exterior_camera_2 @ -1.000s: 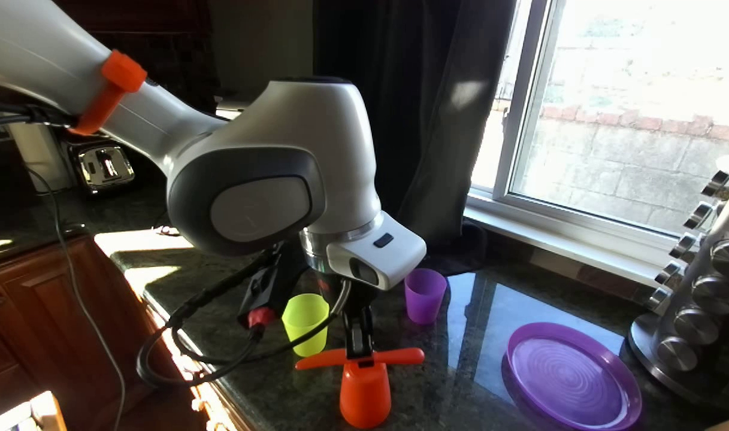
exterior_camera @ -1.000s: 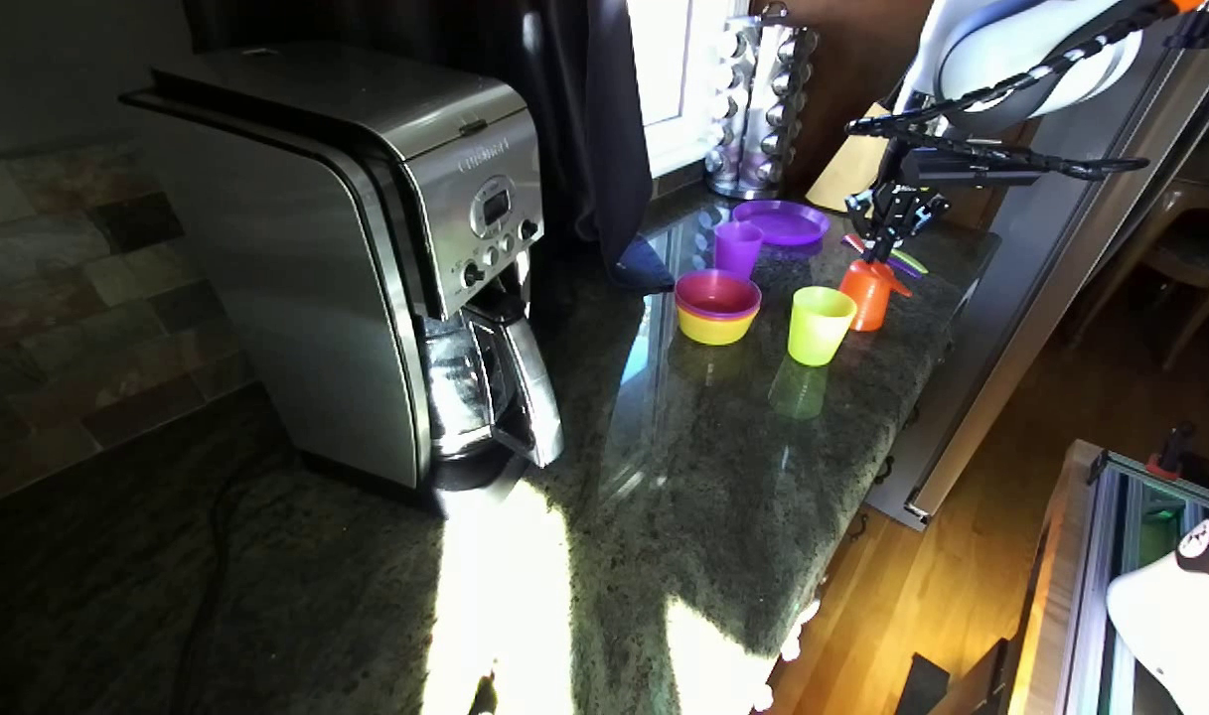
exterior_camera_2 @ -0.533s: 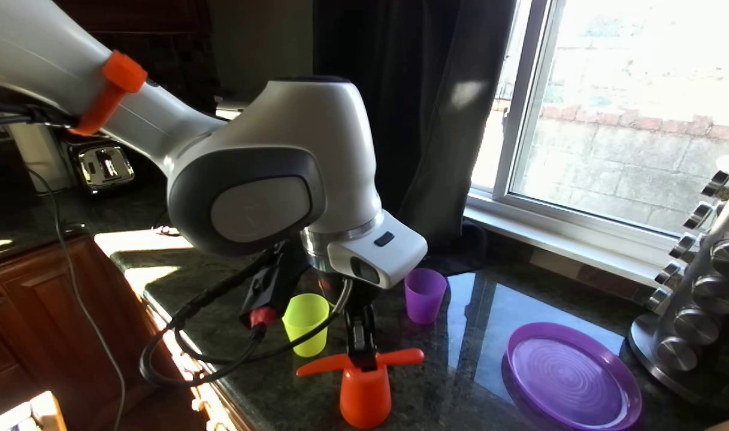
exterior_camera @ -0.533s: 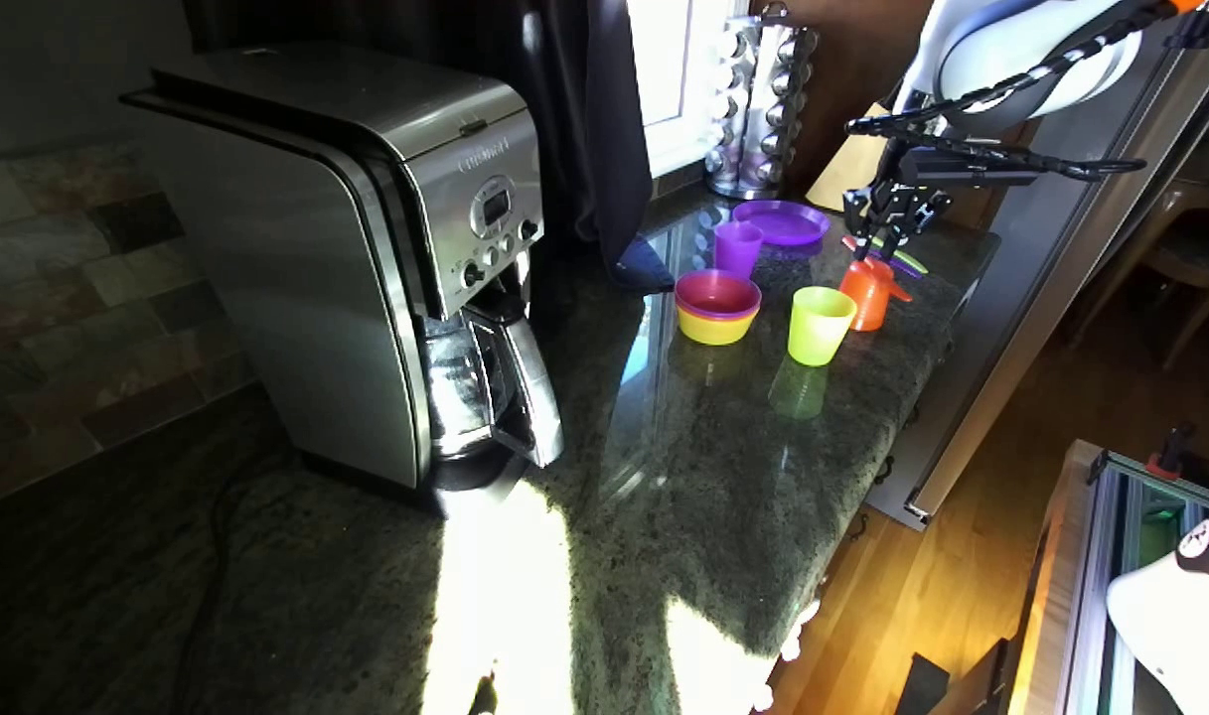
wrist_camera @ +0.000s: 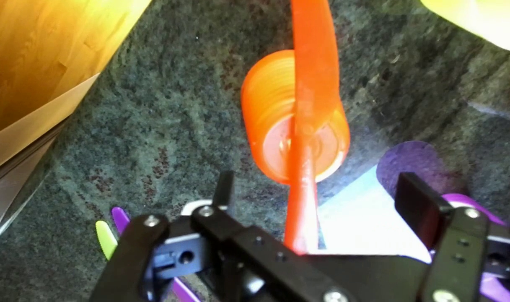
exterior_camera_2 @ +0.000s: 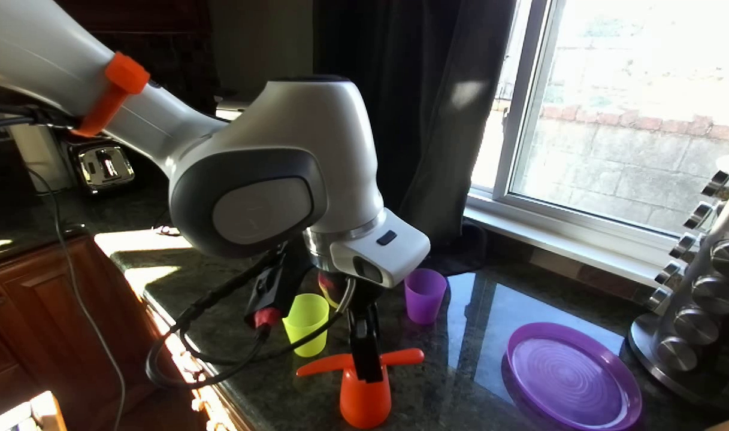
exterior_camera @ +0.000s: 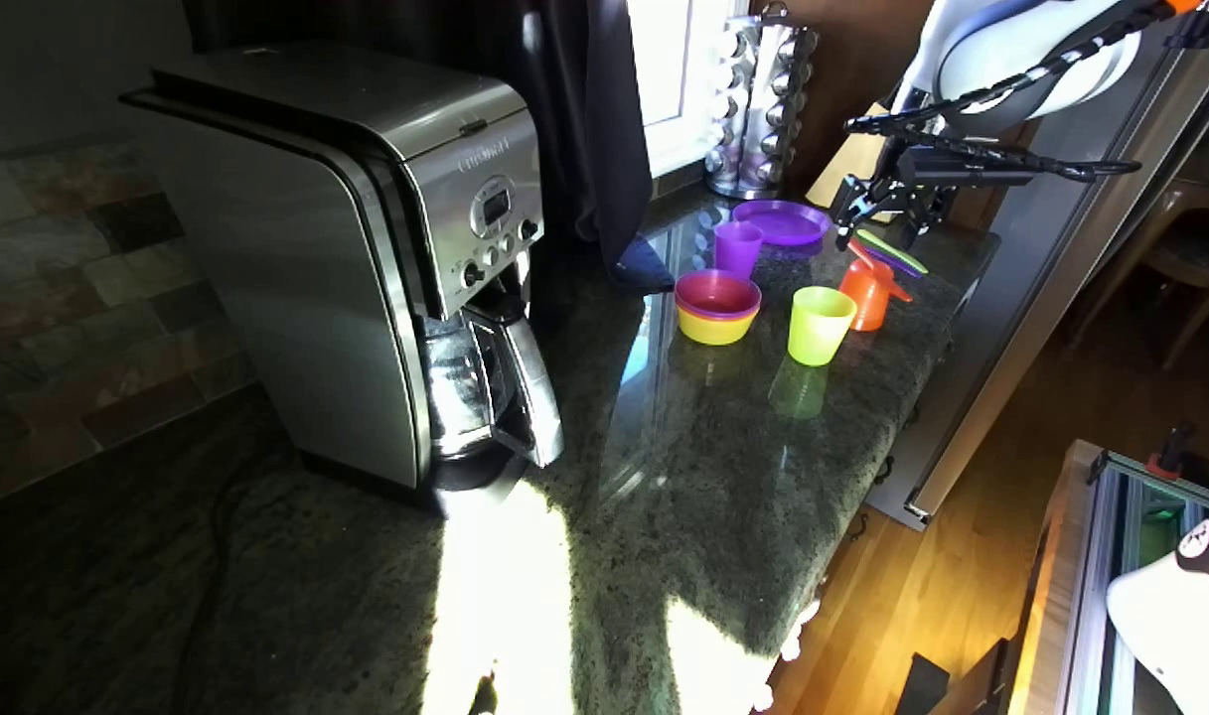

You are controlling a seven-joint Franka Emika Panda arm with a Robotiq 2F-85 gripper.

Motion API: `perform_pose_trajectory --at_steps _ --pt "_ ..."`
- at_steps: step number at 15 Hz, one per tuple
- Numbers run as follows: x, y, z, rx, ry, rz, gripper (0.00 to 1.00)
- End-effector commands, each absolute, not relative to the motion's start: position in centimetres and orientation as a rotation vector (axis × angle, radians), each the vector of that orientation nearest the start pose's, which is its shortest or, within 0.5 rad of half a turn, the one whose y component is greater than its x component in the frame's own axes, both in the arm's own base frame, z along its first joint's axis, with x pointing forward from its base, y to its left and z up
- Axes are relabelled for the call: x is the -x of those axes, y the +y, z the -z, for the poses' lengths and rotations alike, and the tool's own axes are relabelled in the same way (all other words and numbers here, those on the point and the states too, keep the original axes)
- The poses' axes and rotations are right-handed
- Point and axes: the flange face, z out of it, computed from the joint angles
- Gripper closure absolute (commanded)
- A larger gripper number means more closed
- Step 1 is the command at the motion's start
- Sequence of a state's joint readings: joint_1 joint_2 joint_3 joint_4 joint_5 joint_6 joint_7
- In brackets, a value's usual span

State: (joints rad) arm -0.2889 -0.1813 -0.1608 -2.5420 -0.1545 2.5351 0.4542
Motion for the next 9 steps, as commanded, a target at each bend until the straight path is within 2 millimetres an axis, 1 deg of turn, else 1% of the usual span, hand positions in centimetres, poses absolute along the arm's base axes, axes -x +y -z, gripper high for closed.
perform_pose_trajectory --at_steps 1,5,7,9 --pt "-40.0 -20.8 -36.8 3.018 1.103 0.255 0.0" --pt "-38.3 -22.8 -39.2 3.149 0.825 0.224 0.01" --pt "-37.5 -23.6 -40.6 3.178 0.692 0.232 0.0" --pt "-36.9 -24.0 -41.8 3.179 0.558 0.223 0.0"
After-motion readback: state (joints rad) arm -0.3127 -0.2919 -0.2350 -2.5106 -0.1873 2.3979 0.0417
